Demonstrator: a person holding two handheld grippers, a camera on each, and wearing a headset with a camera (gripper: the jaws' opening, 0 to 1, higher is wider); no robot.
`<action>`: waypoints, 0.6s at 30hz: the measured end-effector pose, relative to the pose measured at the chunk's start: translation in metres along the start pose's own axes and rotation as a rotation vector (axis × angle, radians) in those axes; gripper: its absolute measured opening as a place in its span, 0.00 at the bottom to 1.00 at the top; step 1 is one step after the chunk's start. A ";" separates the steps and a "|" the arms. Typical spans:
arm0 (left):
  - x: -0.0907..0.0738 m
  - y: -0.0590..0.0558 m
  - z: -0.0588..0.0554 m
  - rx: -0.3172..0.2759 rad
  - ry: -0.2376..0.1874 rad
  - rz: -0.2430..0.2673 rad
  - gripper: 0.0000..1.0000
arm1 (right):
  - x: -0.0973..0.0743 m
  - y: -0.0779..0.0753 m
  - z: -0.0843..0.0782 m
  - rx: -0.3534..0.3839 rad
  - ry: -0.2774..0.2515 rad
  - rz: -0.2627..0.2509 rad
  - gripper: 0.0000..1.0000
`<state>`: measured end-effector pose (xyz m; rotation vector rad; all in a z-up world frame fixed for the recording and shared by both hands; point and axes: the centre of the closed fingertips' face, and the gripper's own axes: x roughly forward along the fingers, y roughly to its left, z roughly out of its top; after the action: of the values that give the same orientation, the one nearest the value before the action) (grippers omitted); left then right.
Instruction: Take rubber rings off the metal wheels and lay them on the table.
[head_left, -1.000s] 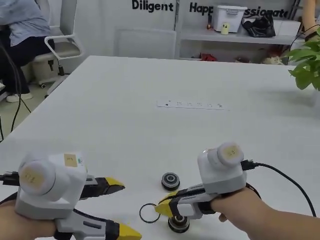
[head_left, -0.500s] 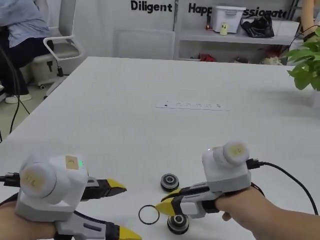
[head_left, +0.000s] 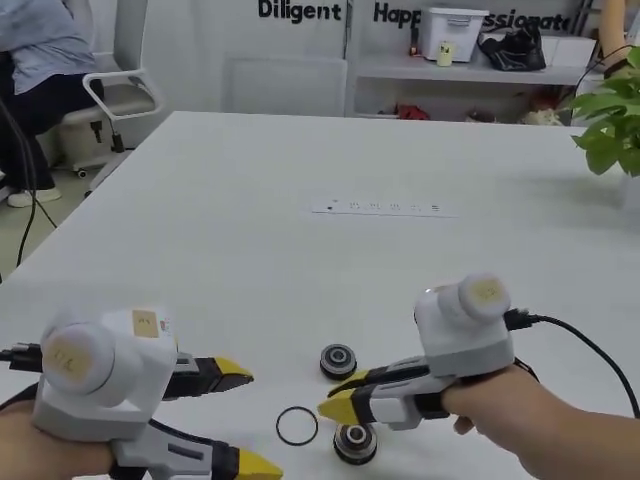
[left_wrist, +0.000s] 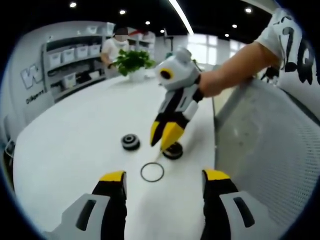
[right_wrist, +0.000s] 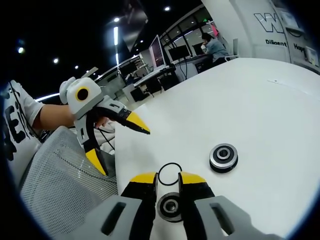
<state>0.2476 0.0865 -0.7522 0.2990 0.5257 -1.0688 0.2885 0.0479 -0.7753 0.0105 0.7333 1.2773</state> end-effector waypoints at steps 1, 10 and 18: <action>0.000 0.000 0.000 0.000 0.000 0.001 0.62 | -0.001 0.000 0.000 0.000 -0.001 0.000 0.13; 0.001 0.003 0.001 0.001 0.002 0.001 0.60 | -0.008 -0.003 0.000 -0.004 -0.003 -0.006 0.13; 0.002 0.005 0.002 0.002 0.003 -0.002 0.60 | -0.014 -0.006 0.000 -0.006 -0.004 -0.012 0.13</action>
<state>0.2533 0.0862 -0.7523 0.3018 0.5273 -1.0710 0.2923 0.0333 -0.7709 0.0041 0.7247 1.2678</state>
